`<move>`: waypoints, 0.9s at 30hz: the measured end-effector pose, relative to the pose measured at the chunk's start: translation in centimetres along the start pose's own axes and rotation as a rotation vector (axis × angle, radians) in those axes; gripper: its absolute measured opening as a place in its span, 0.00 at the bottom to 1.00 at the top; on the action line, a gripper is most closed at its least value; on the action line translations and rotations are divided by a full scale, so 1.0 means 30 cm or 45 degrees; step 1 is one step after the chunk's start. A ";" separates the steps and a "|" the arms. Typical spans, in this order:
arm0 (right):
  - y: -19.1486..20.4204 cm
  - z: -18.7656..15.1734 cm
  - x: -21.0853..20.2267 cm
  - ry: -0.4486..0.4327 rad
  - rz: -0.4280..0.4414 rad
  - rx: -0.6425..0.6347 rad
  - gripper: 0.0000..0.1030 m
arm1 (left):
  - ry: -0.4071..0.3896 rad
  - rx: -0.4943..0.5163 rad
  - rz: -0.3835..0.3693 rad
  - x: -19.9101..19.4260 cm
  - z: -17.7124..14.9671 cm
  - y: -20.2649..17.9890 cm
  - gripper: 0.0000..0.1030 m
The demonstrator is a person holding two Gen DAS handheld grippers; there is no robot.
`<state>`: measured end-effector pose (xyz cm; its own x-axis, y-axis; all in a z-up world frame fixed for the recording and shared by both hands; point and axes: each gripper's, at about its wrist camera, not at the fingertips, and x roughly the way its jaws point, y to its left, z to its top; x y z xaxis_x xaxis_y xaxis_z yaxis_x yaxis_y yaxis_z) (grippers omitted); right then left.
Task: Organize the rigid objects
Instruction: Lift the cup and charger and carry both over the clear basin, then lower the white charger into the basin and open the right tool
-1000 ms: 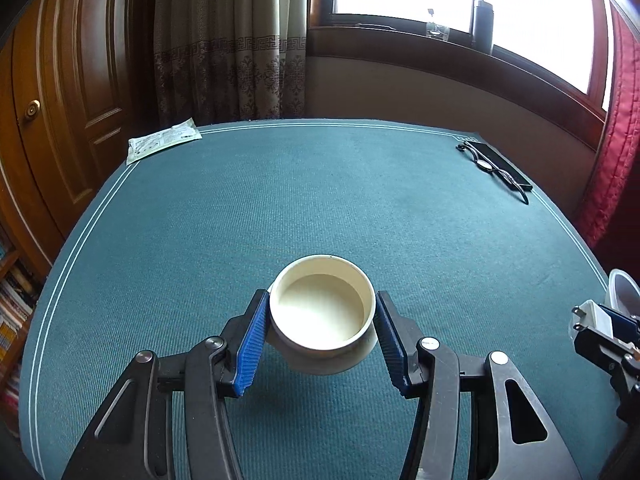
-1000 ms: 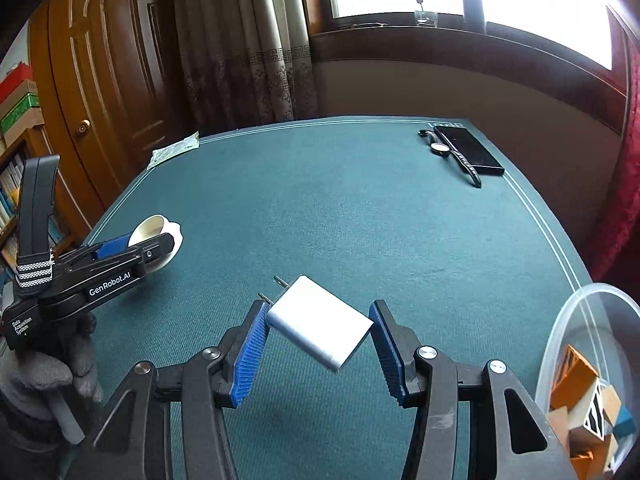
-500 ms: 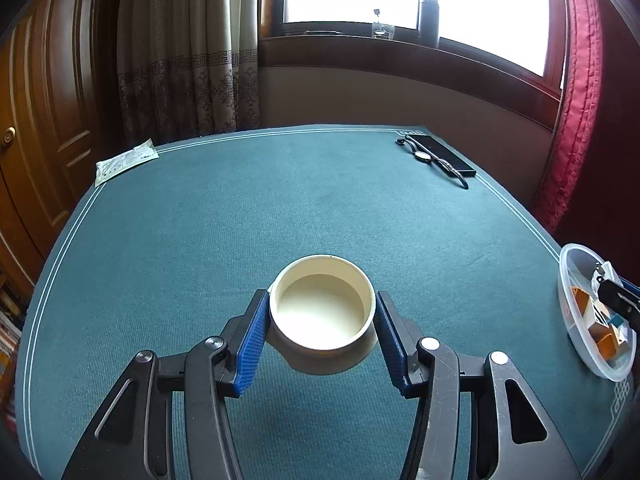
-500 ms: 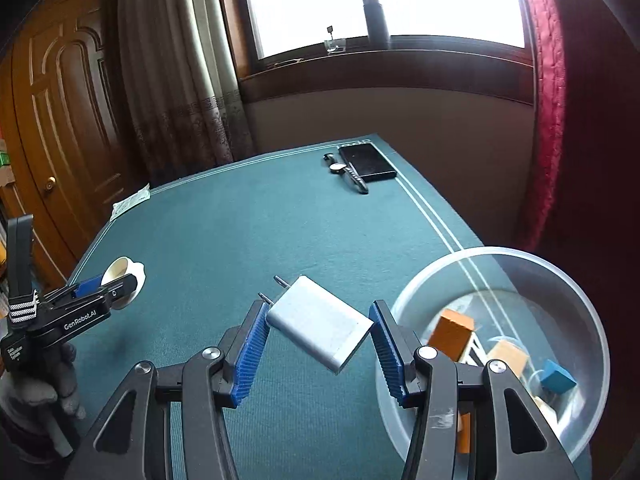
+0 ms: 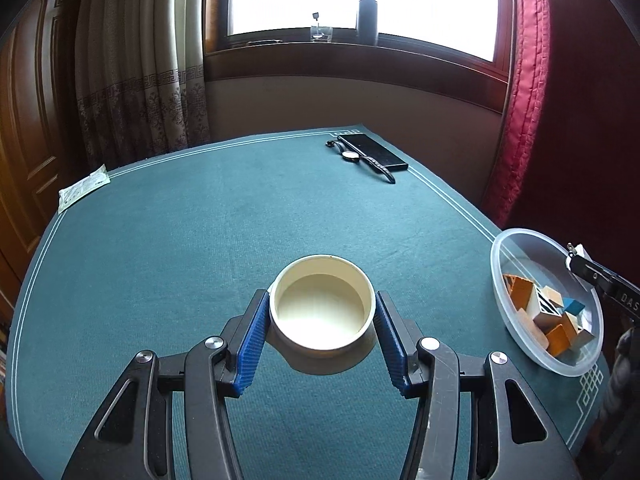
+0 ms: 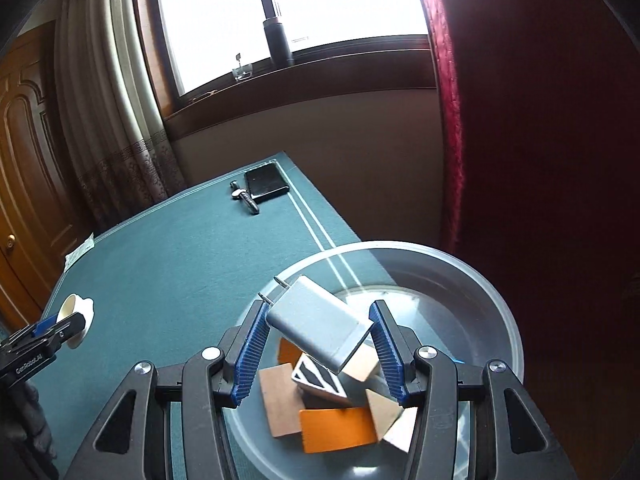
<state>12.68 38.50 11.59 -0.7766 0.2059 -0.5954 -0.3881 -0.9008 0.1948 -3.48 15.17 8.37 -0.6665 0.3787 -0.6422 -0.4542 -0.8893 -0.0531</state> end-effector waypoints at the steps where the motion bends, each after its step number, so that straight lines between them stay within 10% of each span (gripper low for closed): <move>1: -0.017 -0.002 0.005 0.002 -0.012 0.012 0.53 | 0.000 0.008 -0.009 -0.002 0.000 -0.017 0.52; 27: -0.201 -0.016 0.016 -0.020 -0.043 0.201 0.71 | 0.064 0.161 -0.169 0.013 -0.010 -0.306 0.52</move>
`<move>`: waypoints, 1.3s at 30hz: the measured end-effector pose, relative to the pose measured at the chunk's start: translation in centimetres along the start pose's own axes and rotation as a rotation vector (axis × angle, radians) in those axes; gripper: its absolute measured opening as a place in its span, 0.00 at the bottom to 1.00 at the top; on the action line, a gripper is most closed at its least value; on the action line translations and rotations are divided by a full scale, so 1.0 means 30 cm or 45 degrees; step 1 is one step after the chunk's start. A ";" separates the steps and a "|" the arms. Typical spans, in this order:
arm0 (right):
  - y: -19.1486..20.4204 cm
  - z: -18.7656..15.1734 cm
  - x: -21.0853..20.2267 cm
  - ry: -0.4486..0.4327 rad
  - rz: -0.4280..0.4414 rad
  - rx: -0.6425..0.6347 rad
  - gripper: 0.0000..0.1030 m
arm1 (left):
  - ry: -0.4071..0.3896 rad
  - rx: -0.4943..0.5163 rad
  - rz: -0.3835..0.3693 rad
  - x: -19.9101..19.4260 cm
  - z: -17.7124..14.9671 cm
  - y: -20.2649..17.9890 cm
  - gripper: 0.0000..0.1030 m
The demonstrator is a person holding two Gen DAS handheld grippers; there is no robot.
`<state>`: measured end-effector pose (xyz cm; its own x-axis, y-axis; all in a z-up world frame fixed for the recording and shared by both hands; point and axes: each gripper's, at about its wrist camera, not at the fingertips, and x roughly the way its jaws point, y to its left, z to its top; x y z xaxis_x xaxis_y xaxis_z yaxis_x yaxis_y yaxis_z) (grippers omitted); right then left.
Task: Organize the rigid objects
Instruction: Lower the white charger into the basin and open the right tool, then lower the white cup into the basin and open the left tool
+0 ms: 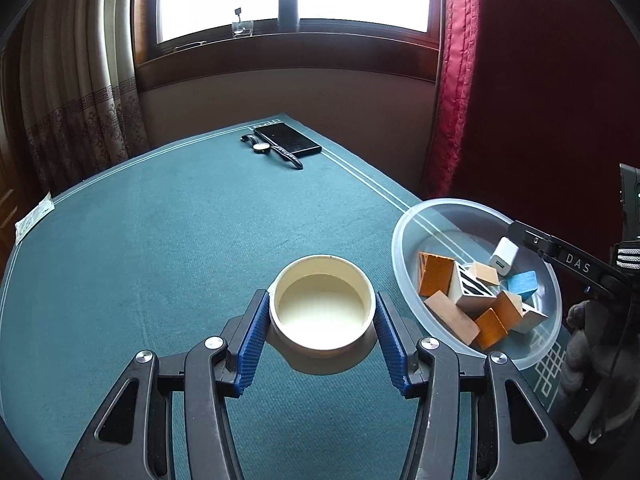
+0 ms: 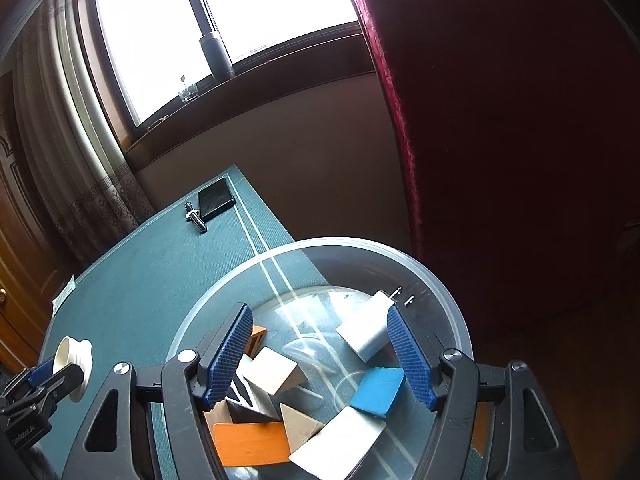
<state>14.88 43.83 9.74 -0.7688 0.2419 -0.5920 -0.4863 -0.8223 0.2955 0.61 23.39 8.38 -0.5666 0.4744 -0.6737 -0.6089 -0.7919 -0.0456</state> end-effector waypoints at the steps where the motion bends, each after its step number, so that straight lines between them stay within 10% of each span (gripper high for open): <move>1: 0.000 0.001 -0.008 -0.016 -0.008 -0.004 0.71 | 0.006 0.007 -0.012 0.006 0.002 -0.014 0.52; 39: -0.007 0.027 -0.080 -0.124 0.024 0.032 0.72 | 0.116 0.274 -0.291 0.237 0.005 -0.411 0.52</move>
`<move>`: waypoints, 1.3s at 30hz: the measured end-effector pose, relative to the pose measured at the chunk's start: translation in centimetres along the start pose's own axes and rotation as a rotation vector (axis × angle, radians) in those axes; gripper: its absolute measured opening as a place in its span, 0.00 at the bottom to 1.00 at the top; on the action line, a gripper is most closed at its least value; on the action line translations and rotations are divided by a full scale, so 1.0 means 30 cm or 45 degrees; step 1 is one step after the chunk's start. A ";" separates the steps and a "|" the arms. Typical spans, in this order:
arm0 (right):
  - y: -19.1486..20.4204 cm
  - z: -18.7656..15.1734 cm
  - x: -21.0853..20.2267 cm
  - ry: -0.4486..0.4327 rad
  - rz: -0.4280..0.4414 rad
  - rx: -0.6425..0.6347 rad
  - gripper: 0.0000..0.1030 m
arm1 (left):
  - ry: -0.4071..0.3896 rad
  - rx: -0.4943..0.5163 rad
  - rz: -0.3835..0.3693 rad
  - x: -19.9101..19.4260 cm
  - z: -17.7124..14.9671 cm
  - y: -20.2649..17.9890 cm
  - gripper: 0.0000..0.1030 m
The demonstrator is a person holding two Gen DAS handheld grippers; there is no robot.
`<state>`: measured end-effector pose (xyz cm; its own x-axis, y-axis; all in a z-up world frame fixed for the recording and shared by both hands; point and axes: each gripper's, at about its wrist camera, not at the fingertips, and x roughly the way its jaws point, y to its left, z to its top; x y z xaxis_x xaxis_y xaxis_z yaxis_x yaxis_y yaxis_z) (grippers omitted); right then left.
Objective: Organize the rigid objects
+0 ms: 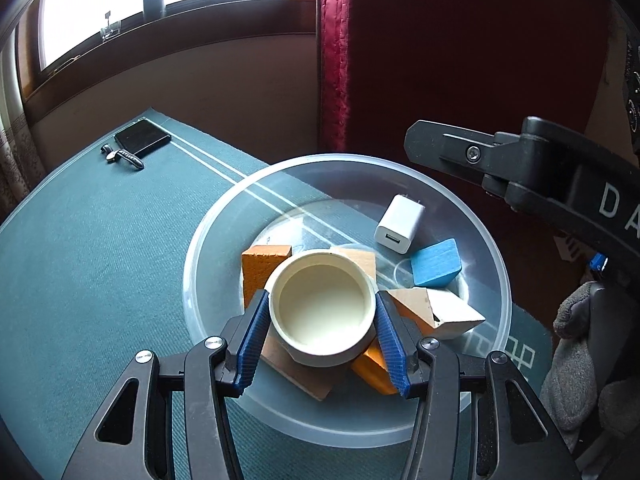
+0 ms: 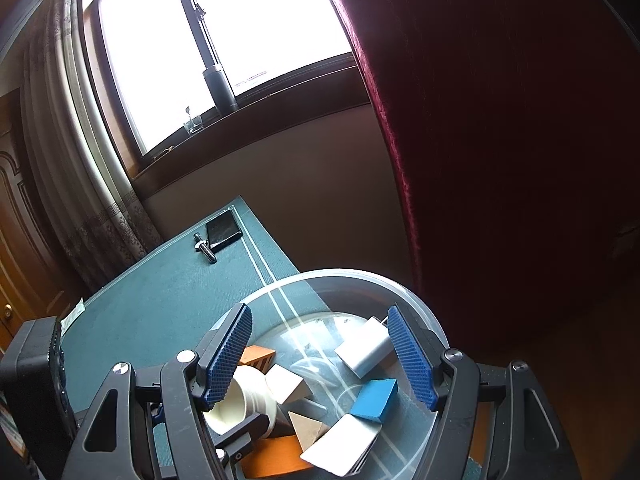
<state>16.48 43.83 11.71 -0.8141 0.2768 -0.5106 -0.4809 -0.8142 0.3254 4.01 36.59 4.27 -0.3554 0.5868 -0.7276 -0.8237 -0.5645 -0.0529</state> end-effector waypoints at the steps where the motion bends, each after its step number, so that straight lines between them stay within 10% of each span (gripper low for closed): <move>1: 0.000 0.000 0.000 0.000 0.001 0.001 0.72 | -0.003 -0.004 -0.008 0.002 0.001 0.001 0.52; 7: 0.007 -0.001 0.006 0.005 0.003 -0.006 0.72 | -0.006 -0.079 -0.031 0.009 -0.004 0.030 0.69; 21: -0.036 0.002 -0.006 -0.001 -0.040 0.064 0.93 | -0.034 -0.086 0.002 -0.078 -0.030 0.047 0.73; 39: -0.002 -0.102 -0.122 0.102 -0.200 -0.147 0.99 | -0.177 -0.144 0.243 -0.299 -0.082 0.119 0.87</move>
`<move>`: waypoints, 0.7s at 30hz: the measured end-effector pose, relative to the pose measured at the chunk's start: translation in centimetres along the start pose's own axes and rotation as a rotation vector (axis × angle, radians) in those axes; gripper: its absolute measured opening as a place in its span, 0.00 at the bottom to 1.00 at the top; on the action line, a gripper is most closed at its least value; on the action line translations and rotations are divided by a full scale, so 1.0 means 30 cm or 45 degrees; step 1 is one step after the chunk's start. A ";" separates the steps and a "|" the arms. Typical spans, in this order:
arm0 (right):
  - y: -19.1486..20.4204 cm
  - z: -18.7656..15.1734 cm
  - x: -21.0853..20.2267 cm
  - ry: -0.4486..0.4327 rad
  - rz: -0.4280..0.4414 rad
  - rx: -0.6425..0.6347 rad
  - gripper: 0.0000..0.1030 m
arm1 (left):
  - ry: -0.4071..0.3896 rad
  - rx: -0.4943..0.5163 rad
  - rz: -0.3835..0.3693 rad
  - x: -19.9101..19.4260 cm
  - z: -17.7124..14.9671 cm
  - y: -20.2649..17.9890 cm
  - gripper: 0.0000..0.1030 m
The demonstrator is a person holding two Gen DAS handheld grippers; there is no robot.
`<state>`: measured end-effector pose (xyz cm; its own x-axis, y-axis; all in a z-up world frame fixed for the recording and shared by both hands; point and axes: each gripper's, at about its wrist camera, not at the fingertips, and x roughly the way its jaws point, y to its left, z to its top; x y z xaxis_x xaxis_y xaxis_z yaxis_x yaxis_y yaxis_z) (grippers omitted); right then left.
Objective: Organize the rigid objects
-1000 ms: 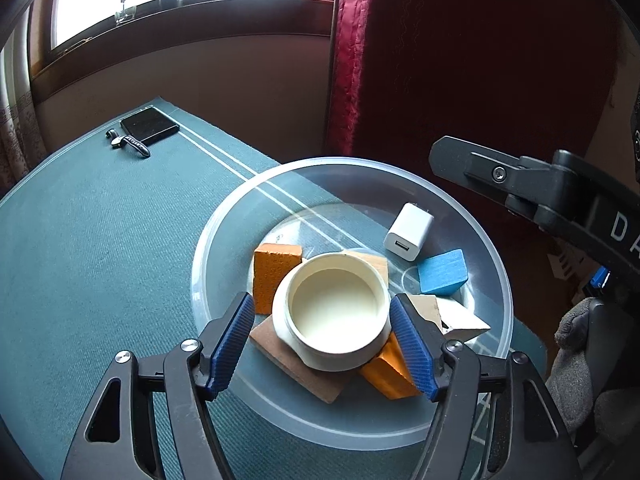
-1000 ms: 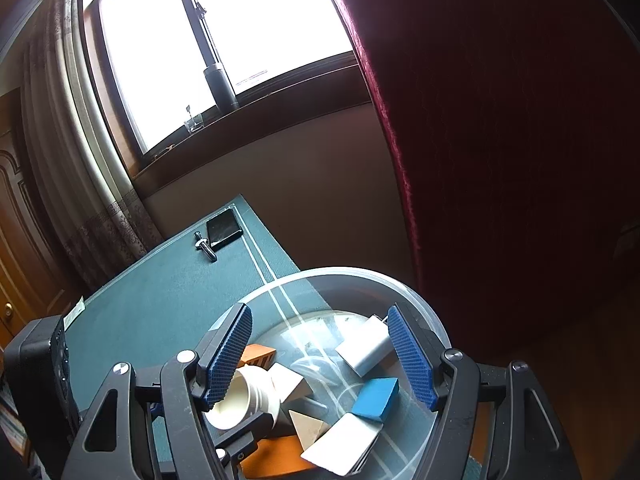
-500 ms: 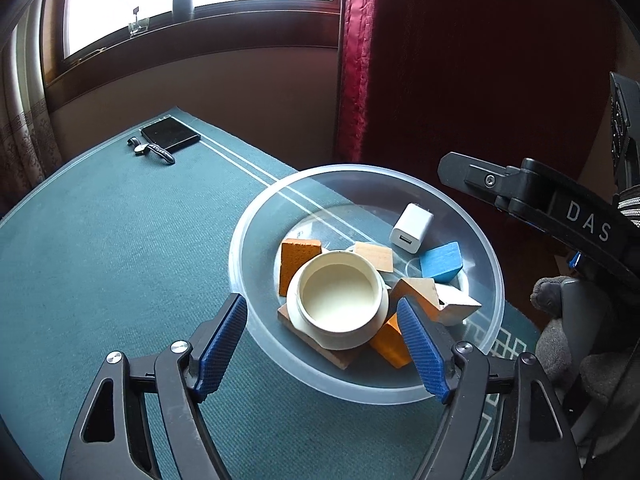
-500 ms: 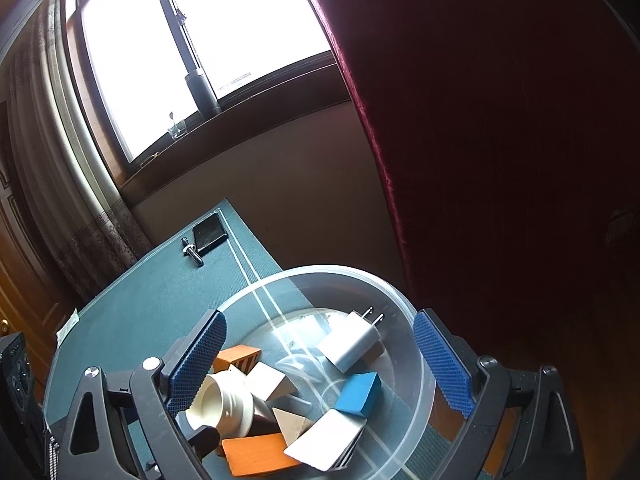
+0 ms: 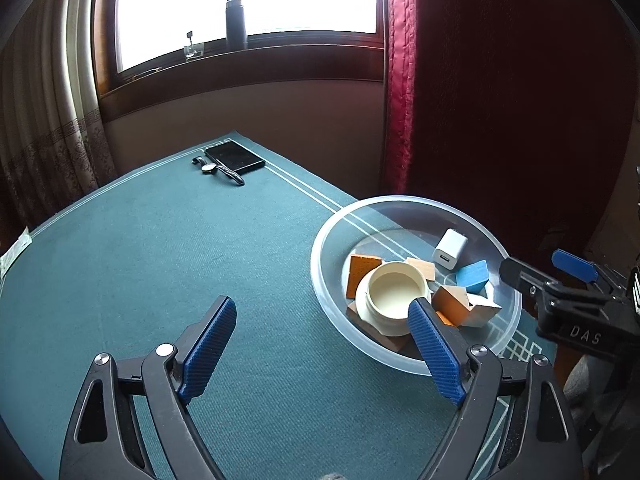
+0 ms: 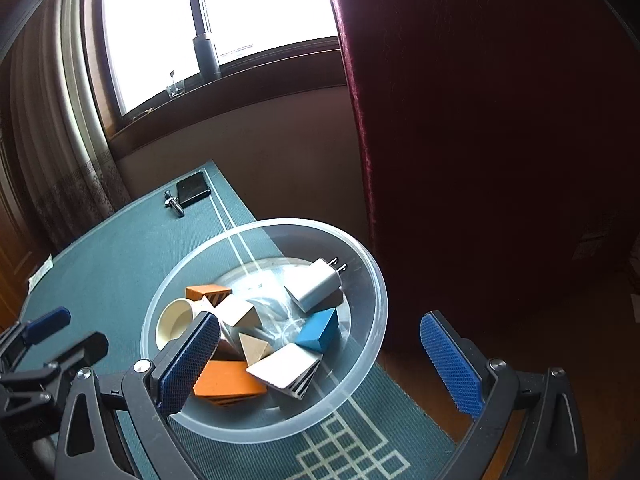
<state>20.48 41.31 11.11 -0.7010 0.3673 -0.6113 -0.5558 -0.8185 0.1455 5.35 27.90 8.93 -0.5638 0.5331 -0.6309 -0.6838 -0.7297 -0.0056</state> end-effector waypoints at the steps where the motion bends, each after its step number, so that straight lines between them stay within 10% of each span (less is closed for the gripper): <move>1: 0.018 -0.007 -0.011 -0.008 -0.011 -0.035 0.99 | -0.008 -0.005 0.015 -0.013 -0.001 0.003 0.90; 14: 0.162 -0.080 -0.063 -0.047 -0.102 -0.300 0.99 | -0.014 0.049 0.312 -0.066 -0.041 -0.014 0.99; 21: 0.145 -0.097 -0.071 -0.035 -0.142 -0.299 0.99 | 0.057 0.041 0.294 -0.030 -0.069 -0.026 0.99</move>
<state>20.84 35.68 10.78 -0.6545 0.4705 -0.5918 -0.5139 -0.8510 -0.1082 7.35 27.10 7.90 -0.6865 0.3334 -0.6462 -0.5537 -0.8157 0.1674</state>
